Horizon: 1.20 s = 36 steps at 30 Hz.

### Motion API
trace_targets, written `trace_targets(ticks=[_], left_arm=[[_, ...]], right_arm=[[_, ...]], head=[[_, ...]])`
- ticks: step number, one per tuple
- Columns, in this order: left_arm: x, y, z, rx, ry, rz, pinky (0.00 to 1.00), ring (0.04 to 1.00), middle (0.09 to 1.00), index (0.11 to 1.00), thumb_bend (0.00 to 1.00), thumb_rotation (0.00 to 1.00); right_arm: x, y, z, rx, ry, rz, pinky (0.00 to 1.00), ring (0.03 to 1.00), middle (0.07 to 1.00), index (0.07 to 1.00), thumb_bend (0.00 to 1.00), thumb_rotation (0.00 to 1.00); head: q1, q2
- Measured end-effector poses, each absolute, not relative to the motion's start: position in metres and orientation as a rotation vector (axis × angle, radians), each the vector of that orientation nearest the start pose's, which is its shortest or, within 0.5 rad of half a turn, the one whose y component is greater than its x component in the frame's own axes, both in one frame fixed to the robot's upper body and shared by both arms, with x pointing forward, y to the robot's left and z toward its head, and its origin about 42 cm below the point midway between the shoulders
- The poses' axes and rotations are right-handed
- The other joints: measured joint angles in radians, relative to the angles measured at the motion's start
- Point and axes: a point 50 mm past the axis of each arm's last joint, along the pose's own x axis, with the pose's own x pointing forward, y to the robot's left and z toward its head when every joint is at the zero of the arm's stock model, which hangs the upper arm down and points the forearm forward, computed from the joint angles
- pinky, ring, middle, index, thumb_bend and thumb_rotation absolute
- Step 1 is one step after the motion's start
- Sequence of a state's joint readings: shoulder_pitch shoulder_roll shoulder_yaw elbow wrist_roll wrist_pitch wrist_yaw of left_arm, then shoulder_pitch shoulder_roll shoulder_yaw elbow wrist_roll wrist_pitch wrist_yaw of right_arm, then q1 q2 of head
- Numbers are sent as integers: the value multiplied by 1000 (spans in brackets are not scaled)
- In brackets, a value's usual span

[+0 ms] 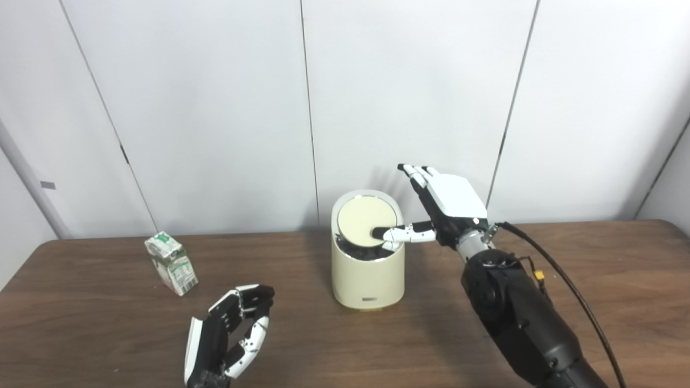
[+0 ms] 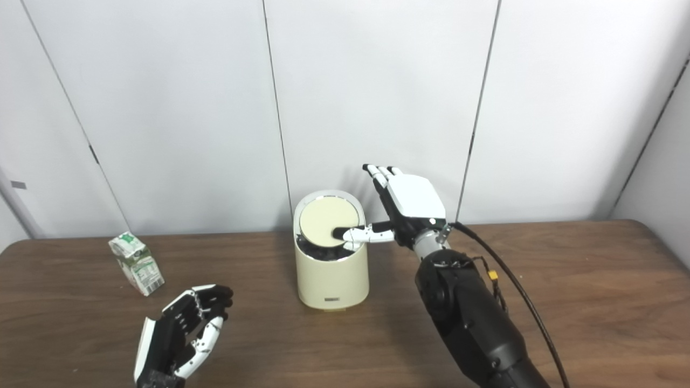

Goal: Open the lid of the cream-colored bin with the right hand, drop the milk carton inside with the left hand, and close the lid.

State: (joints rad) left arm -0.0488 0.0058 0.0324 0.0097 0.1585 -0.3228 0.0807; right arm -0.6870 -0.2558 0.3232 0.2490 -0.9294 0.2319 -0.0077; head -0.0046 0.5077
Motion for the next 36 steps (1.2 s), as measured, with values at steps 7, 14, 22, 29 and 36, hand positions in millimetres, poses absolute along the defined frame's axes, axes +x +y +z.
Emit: trace_targets(ticks=[7,14,22,29,36], left_arm=[[295,217,128,147,-364,77,567,642,664,642,205,227],[294,214,128,141,-361,79,568,640,663,642,208,228],[293,214,128,141,-345,80,572,647,667,643,211,251],[292,214,127,141,-336,81,576,648,668,643,211,261],[292,214,127,146,-335,82,563,644,664,644,199,263]], right_arm=[[467,-173,263,-1295,-357,-15,870,941,927,934,876,813],[466,-166,261,-1285,-370,-18,868,941,929,936,862,805],[466,-165,261,-1287,-377,-22,863,933,921,930,912,597],[466,-154,282,-1264,-441,-45,871,941,931,936,980,319],[466,-146,294,-1262,-464,-50,874,944,932,937,986,262]], head=[[5,3],[5,5],[3,6],[3,12],[2,14]])
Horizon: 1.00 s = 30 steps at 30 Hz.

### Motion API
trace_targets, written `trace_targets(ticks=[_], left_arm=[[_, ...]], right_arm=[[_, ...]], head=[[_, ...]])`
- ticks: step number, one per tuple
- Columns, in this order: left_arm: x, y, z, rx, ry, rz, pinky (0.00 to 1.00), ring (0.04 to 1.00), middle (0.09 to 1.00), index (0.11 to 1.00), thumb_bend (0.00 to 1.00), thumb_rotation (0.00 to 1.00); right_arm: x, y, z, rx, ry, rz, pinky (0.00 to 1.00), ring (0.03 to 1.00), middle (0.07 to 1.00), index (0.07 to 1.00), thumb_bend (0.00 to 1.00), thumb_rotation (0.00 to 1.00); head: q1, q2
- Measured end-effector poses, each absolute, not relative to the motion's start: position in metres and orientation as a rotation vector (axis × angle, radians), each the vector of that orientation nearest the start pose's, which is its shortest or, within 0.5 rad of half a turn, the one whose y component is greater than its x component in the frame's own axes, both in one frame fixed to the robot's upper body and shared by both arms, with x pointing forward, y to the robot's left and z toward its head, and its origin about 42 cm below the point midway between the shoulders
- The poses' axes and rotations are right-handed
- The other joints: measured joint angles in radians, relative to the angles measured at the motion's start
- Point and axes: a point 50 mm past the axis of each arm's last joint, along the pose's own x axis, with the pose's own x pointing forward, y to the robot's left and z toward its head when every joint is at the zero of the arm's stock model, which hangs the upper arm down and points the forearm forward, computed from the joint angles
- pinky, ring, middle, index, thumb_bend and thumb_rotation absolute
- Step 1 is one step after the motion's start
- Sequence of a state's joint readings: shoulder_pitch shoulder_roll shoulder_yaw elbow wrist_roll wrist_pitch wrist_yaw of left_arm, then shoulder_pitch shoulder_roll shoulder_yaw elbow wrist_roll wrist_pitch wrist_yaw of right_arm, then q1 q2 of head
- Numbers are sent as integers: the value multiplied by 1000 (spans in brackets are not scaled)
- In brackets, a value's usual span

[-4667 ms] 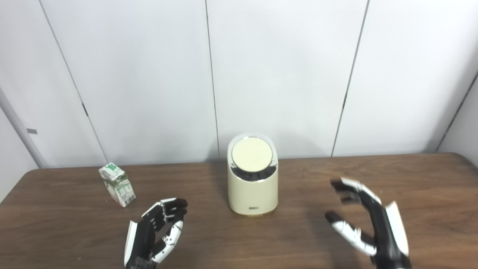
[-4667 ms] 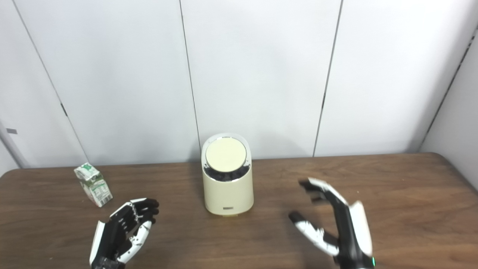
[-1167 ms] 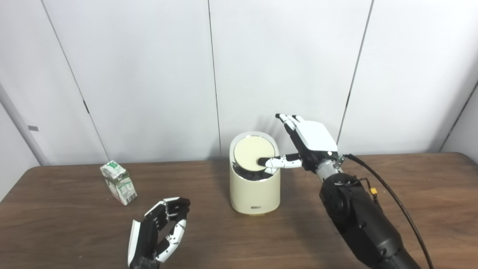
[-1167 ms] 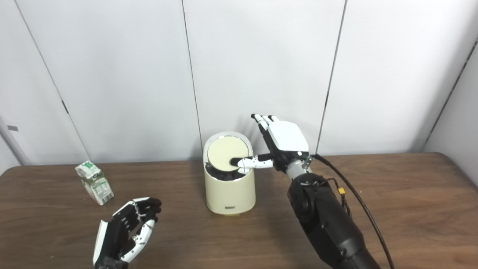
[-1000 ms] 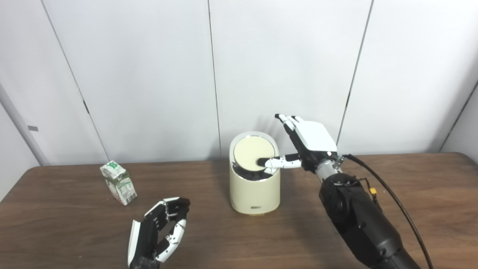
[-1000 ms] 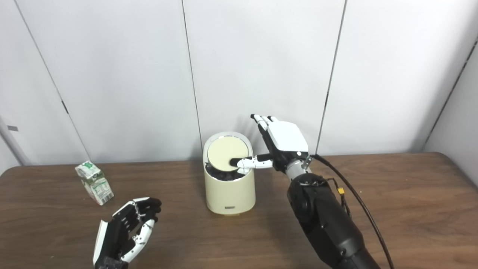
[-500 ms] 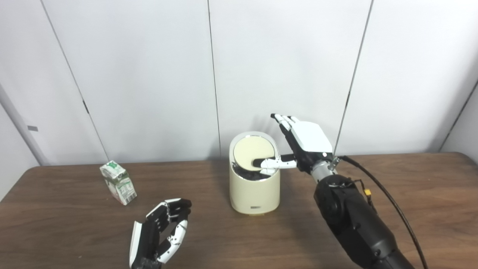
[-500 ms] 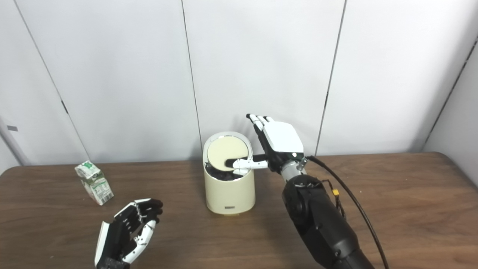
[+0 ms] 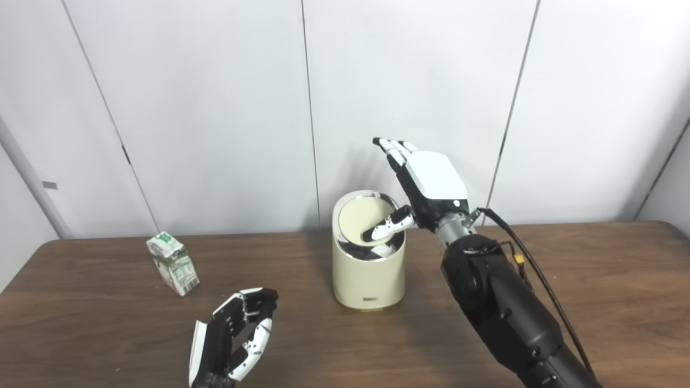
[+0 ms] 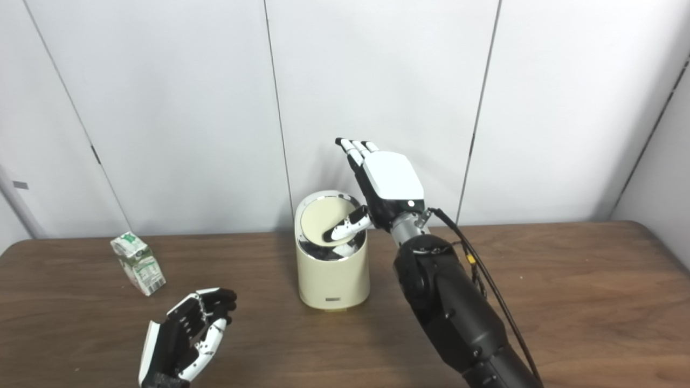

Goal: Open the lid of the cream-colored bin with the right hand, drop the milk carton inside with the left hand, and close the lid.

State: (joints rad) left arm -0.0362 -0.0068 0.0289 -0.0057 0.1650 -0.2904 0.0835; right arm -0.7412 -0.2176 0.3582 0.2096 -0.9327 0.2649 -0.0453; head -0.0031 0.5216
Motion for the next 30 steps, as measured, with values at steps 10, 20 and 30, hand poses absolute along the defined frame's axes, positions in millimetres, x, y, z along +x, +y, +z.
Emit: trace_targets(ticks=[10,20,30], left_arm=[[292,214,127,148,-335,84,568,646,665,646,200,258],[292,214,127,147,-335,84,566,644,665,644,207,252],[292,214,127,148,-335,83,566,647,667,645,209,253]], right_arm=[[466,-148,292,-1264,-454,-51,885,948,935,937,938,389],[460,-163,261,-1251,-362,-22,892,951,940,941,854,784],[460,-166,261,-1192,-345,-3,872,940,927,940,904,952]], head=[[0,-2],[-2,-5],[0,-6]])
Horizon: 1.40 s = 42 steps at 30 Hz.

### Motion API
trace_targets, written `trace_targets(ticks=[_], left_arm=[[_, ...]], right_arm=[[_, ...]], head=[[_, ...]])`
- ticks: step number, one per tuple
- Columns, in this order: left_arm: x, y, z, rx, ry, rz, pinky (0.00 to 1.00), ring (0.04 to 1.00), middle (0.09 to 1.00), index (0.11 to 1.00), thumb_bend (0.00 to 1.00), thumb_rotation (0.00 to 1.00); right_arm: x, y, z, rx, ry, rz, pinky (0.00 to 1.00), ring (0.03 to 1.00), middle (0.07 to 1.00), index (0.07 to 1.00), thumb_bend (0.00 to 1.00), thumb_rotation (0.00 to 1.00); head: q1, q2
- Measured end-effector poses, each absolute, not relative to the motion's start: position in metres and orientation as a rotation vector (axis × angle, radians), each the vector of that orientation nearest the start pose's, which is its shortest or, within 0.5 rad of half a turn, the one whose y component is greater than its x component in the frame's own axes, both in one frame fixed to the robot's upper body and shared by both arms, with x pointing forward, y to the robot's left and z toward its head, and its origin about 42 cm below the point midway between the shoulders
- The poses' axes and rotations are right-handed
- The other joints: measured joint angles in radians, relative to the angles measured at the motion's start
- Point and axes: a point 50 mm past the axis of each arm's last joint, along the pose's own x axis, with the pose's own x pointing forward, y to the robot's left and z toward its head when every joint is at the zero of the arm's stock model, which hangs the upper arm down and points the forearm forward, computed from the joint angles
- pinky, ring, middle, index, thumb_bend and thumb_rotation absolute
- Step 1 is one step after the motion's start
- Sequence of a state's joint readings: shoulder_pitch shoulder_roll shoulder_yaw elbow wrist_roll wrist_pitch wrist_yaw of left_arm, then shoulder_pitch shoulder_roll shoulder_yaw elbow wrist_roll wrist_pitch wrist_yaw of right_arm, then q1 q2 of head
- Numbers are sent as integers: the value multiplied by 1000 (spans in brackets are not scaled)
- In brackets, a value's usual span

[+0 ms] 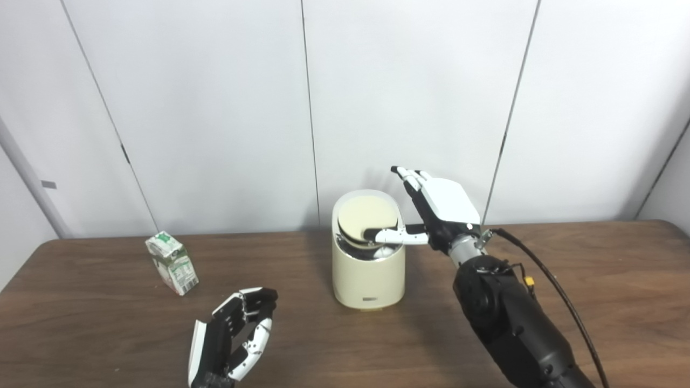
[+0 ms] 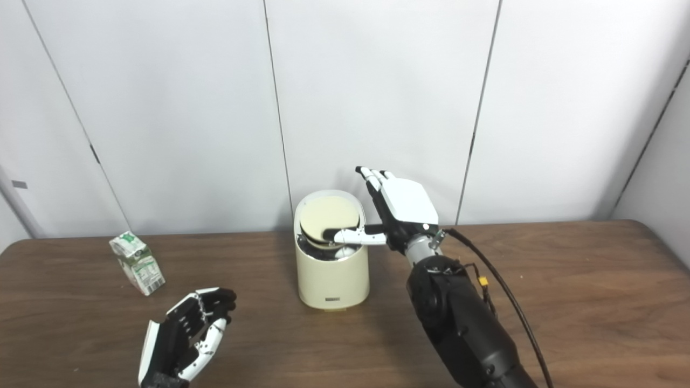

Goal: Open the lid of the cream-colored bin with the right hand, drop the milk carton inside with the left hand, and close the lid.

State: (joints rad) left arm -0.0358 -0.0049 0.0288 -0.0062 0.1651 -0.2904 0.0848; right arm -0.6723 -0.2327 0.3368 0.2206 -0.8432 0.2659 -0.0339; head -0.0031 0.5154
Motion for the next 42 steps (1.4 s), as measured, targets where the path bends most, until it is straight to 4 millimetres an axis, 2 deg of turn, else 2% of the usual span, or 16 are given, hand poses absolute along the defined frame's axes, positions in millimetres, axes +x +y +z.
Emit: trace_targets(ticks=[6,11,16,19,20,21,22,23,24,26,27,29,34,36,39,42], left_arm=[[292,215,127,149,-337,83,562,643,665,645,205,256],[292,215,127,146,-337,78,568,648,668,646,209,266],[292,215,127,146,-337,78,564,643,666,644,208,230],[292,215,127,147,-338,77,567,642,666,645,209,256],[292,215,127,147,-338,76,569,642,666,646,210,267],[292,215,127,147,-338,76,569,640,665,646,210,271],[292,215,127,147,-338,76,567,638,663,645,211,266],[292,215,127,147,-338,77,564,637,662,644,210,258],[292,215,127,147,-338,77,564,638,662,643,209,254],[292,215,127,145,-339,77,564,641,664,643,208,248],[292,215,127,144,-339,77,568,643,666,644,210,255],[292,215,127,142,-338,76,568,645,667,644,212,261],[292,216,127,143,-337,76,566,648,666,646,216,259],[292,216,127,144,-337,76,561,644,666,644,216,244],[292,217,127,145,-335,77,562,644,666,643,219,229],[292,217,126,146,-335,77,559,645,666,643,213,208]], right_arm=[[457,-171,262,-1098,-324,6,899,955,950,962,894,941],[443,-174,268,-1010,-383,-4,941,986,995,996,940,976],[415,-181,287,-853,-514,-76,840,968,1000,1000,972,861],[396,-186,287,-705,-609,-98,862,965,991,998,861,782],[390,-187,287,-670,-640,-107,842,939,965,976,773,775],[384,-188,285,-645,-666,-119,816,913,934,938,627,761],[376,-190,283,-620,-692,-136,787,888,907,907,564,737],[367,-193,280,-598,-712,-159,698,815,833,820,398,666],[361,-195,276,-584,-719,-182,653,772,794,774,294,592],[347,-202,270,-563,-758,-246,612,732,760,738,204,521],[341,-205,264,-556,-773,-260,599,715,742,722,191,449],[328,-213,249,-545,-776,-272,590,704,725,705,199,400],[300,-232,209,-506,-678,-270,548,664,686,671,250,404],[289,-238,196,-505,-644,-259,528,645,667,650,270,383],[279,-246,183,-478,-591,-250,539,654,672,649,294,420],[267,-254,171,-425,-531,-261,553,661,674,650,293,345]], head=[[0,2],[2,2],[2,2],[3,0],[3,0],[3,2],[3,2],[2,0],[2,0],[2,0],[2,-3],[2,-5],[-3,-6],[-3,-6],[-2,-11],[-2,-11]])
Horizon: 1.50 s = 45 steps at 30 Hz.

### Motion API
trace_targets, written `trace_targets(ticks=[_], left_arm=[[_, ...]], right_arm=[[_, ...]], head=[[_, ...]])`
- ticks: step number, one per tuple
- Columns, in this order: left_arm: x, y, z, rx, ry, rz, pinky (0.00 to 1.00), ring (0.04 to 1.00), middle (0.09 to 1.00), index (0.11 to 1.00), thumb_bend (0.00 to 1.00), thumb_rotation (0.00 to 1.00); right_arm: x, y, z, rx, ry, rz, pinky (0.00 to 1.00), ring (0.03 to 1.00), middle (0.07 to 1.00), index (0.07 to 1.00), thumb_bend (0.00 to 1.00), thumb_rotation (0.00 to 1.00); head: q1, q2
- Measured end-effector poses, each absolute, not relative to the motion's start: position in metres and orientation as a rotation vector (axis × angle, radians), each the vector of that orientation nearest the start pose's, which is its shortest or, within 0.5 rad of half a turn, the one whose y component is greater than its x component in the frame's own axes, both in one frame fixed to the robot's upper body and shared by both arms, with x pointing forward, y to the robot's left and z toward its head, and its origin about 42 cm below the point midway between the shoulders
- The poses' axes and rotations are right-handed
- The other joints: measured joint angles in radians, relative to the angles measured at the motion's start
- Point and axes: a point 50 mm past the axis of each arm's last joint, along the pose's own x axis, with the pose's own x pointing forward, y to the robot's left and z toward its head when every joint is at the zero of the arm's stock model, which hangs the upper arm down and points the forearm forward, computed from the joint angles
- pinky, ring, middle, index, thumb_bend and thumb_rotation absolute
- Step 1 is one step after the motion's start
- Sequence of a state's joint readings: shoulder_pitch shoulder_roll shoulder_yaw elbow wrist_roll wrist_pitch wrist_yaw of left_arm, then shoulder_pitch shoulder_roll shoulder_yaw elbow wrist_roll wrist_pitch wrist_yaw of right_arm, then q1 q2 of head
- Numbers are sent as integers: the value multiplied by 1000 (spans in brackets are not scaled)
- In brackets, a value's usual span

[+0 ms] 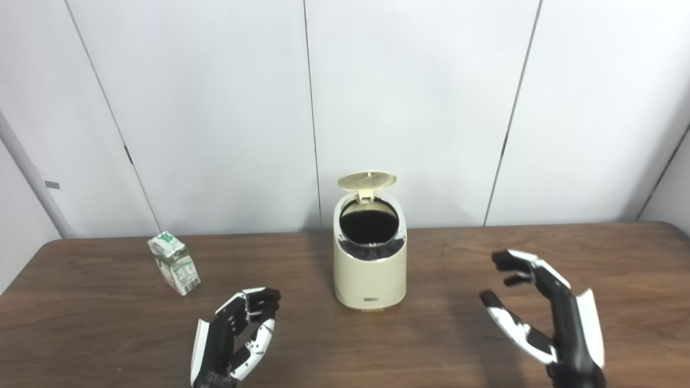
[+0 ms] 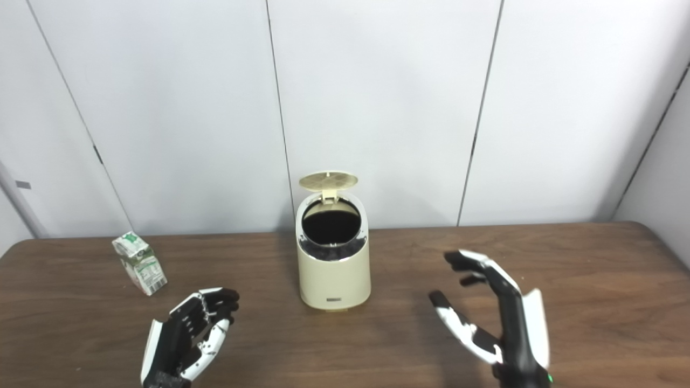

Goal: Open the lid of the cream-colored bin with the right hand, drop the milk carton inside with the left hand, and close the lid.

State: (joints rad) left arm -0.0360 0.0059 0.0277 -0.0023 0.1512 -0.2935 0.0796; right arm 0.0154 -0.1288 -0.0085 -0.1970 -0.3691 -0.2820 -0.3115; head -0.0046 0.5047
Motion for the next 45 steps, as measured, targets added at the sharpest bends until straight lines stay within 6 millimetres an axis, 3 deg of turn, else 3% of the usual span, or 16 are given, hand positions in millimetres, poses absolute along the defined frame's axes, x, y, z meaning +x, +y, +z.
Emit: trace_targets(ticks=[5,6,8,13,18,24,30,31,34,35,36,38,41,45], left_arm=[[292,220,126,149,-334,79,551,638,661,640,210,193],[292,220,126,151,-333,79,550,638,660,640,209,190],[292,221,126,152,-333,78,554,639,663,643,207,175],[293,223,125,139,-335,77,552,633,658,640,213,161],[293,224,125,140,-335,76,552,631,657,641,207,154],[292,224,126,144,-347,74,548,630,655,638,208,161],[288,228,127,136,-349,89,543,625,646,633,232,187],[285,230,128,129,-346,98,544,627,646,637,252,227],[275,236,149,76,-389,96,567,658,684,676,429,336],[274,238,160,59,-416,75,579,671,700,691,518,356],[273,242,176,53,-449,42,599,689,724,731,713,421],[274,251,202,70,-505,-17,621,714,754,778,811,469],[277,265,241,151,-609,-62,648,737,784,827,827,497],[281,282,284,241,-698,-9,654,729,777,822,725,427]], right_arm=[[255,-257,148,-411,-441,-263,551,649,670,650,259,293],[255,-258,146,-415,-434,-267,551,651,671,653,251,332],[255,-258,147,-425,-440,-270,552,655,671,654,255,380],[259,-262,144,-429,-448,-273,581,657,664,649,263,373],[263,-264,143,-487,-436,-281,576,655,668,648,294,433],[265,-265,143,-510,-437,-286,552,653,669,651,275,346],[265,-264,144,-511,-440,-288,562,670,676,656,262,341],[264,-265,145,-510,-440,-291,559,668,674,652,265,338],[263,-267,144,-506,-436,-303,551,655,667,643,276,329],[263,-268,144,-507,-436,-305,548,653,666,639,276,328],[263,-268,144,-506,-436,-306,541,654,670,637,276,330],[263,-269,144,-501,-433,-309,543,659,673,640,269,329],[263,-271,144,-493,-429,-313,548,664,674,643,259,303],[263,-272,143,-484,-426,-312,571,675,672,642,263,269]], head=[[-18,-3],[-18,-3],[-17,-2],[-20,-2],[-15,5],[-12,8],[-17,14],[-18,12],[-15,12],[-15,12],[-5,9],[5,8],[26,6],[46,-2]])
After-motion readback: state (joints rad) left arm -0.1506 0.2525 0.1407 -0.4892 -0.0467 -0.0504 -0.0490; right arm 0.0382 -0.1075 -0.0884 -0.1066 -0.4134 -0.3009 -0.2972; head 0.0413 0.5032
